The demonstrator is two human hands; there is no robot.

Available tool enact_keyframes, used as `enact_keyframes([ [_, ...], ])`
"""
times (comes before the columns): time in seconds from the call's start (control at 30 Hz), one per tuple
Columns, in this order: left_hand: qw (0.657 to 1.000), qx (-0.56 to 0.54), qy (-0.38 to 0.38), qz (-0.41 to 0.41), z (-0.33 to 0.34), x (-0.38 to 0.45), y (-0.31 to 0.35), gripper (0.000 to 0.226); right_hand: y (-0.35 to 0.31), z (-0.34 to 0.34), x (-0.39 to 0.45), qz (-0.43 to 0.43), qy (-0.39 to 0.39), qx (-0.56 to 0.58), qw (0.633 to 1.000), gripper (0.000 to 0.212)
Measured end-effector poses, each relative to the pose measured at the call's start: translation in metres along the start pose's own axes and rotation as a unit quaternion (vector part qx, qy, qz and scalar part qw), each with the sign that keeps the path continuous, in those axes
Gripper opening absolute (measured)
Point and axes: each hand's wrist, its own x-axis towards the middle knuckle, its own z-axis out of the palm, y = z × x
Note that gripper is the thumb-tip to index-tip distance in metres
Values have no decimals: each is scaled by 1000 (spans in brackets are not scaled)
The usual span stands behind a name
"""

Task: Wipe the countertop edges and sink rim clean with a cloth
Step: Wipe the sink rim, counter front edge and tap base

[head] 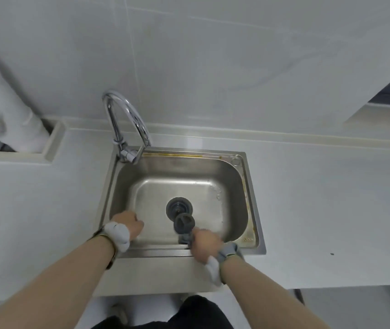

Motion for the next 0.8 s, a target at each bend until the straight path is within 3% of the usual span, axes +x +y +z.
enact_keyframes([
  [0.13,999,45,0,24,12,-10,39,26,-36,-2,10,-95,-22,29,995,19],
  [0.23,997,72,5,39,14,-19,58,26,-18,-18,12,-120,-47,57,990,21],
  [0.43,996,78,-3,51,20,-31,80,25,68,-32,0,-84,-40,58,994,27],
  [0.7,999,-2,-2,36,26,-51,106,11,150,-39,-4,-61,53,17,997,21],
  [0.8,997,-54,2,52,25,-56,104,27,151,-36,1,-58,75,-14,995,25],
])
